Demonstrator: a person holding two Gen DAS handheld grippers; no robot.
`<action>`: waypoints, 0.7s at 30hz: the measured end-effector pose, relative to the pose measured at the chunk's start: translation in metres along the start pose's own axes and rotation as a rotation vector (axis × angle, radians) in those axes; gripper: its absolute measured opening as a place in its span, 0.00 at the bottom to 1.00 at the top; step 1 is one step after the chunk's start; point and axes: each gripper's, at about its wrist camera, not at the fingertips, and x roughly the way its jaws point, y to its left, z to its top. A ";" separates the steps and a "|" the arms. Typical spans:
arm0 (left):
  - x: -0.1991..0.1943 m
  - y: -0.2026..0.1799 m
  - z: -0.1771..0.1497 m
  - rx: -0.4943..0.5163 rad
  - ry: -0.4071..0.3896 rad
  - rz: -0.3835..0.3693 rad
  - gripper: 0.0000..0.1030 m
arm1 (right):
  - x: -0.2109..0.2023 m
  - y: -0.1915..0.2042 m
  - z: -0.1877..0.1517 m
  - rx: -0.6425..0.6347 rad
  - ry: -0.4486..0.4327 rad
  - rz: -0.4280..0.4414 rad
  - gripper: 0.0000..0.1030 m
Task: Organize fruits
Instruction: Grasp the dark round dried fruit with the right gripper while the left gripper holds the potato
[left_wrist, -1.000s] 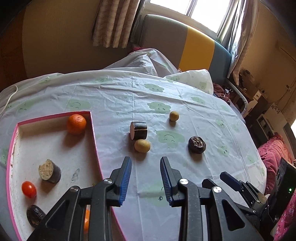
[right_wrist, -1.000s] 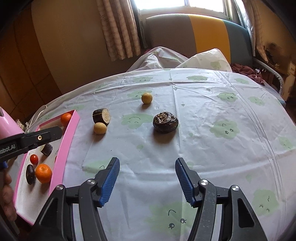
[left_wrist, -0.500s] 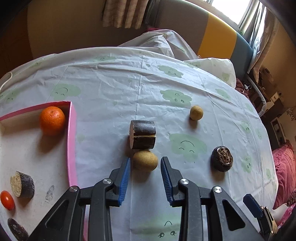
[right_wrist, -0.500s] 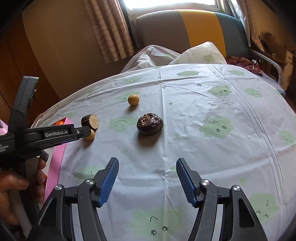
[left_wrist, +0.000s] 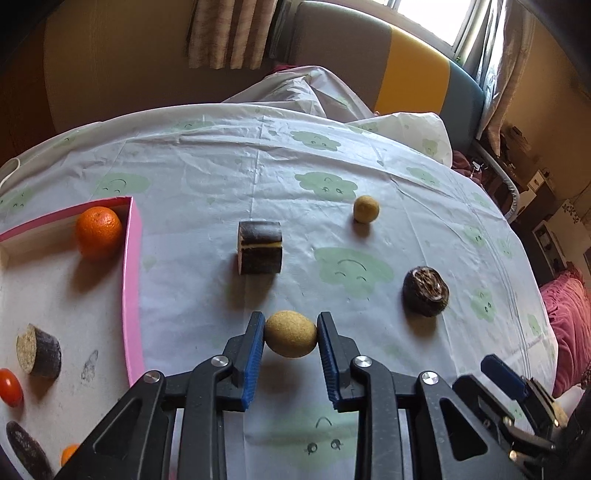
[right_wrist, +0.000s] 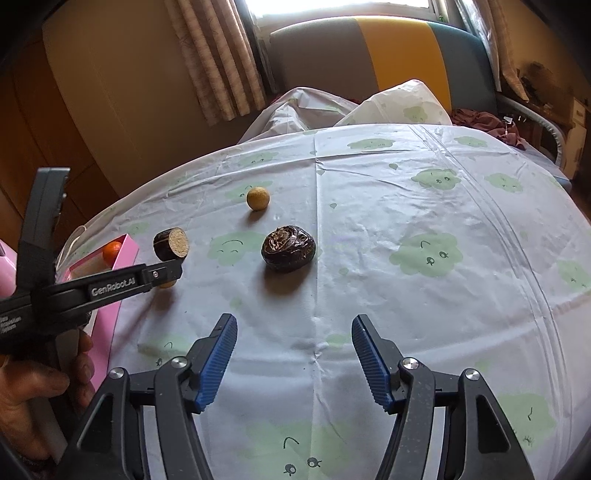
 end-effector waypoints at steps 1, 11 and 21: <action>-0.002 -0.004 -0.005 0.019 0.002 -0.001 0.28 | 0.000 0.000 0.000 -0.004 0.000 0.001 0.63; -0.003 -0.009 -0.028 0.014 -0.012 -0.008 0.28 | 0.005 0.003 0.010 -0.045 0.008 -0.010 0.63; -0.001 -0.009 -0.030 0.008 -0.021 -0.011 0.28 | 0.038 0.014 0.040 -0.153 0.025 -0.014 0.71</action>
